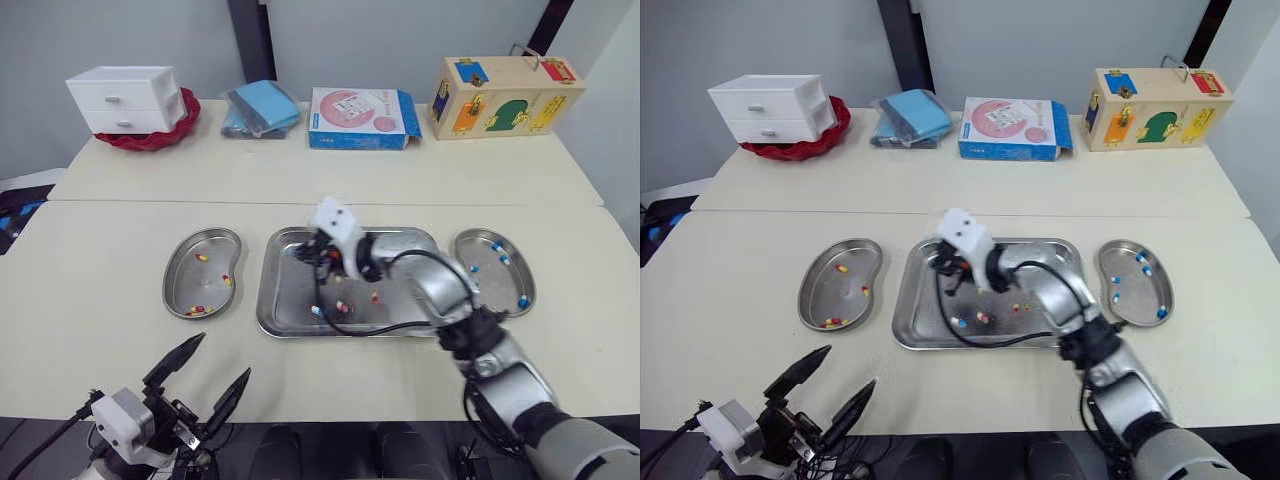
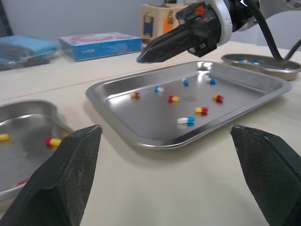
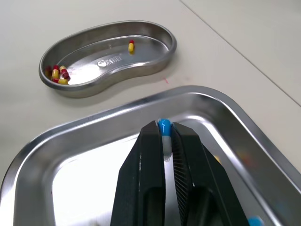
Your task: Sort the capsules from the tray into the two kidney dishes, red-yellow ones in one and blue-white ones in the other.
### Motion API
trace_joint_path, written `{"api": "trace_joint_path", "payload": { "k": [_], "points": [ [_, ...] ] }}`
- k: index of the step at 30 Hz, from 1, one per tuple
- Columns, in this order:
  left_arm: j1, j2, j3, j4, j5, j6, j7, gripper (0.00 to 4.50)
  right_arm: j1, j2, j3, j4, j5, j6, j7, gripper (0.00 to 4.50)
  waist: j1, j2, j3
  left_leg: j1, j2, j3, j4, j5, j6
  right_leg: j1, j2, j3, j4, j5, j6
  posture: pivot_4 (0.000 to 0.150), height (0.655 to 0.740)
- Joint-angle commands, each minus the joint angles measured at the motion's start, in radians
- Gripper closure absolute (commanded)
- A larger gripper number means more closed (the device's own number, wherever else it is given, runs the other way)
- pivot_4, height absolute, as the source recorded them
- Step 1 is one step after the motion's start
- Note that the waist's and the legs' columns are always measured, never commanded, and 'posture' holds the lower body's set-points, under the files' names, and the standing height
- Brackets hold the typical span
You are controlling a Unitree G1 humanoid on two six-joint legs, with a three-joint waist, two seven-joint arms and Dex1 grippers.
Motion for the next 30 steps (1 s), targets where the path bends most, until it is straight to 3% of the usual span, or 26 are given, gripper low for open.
{"api": "trace_joint_path", "payload": {
  "k": [1,6,10,17,30],
  "points": [
    [0.001,0.031,-0.035,-0.011,-0.036,-0.038,-0.078,0.00,0.086,-0.132,-0.124,-0.175,0.089,-0.011,0.082,4.49,0.004,0.000,0.000,0.000,0.000,0.000,-0.001,0.000,0.000,0.000,0.000,0.000,0.000,0.000,0.000,0.150,0.7400],
    [-0.057,0.059,-0.122,0.006,-0.068,-0.032,-0.170,0.00,0.285,-0.441,-0.355,-0.223,0.148,-0.022,0.174,4.49,0.020,0.001,0.001,0.000,-0.001,0.001,-0.001,0.000,0.000,0.002,-0.001,0.000,-0.004,0.000,0.000,0.150,0.7400],
    [-0.144,0.071,-0.153,0.038,-0.076,-0.028,-0.201,0.00,0.405,-0.579,-0.476,-0.214,0.173,-0.021,0.190,4.49,0.016,0.001,0.000,0.001,-0.001,0.001,-0.001,0.000,0.000,0.002,0.000,0.001,-0.004,0.000,0.000,0.150,0.7400],
    [-0.194,0.074,-0.167,0.087,-0.099,-0.041,-0.257,0.00,0.510,-0.668,-0.570,-0.157,0.172,-0.023,0.155,4.49,0.008,0.002,0.000,0.002,-0.001,0.004,-0.002,0.000,0.000,0.003,0.000,0.003,-0.005,0.000,0.000,0.150,0.7400],
    [-0.158,0.054,-0.182,0.086,-0.095,-0.075,-0.270,0.00,0.526,-0.706,-0.547,-0.087,0.168,-0.061,0.121,4.49,0.010,0.002,0.000,0.002,-0.001,0.003,-0.002,0.000,0.000,0.003,0.000,0.003,-0.004,0.000,0.000,0.150,0.7400]
  ]
}}
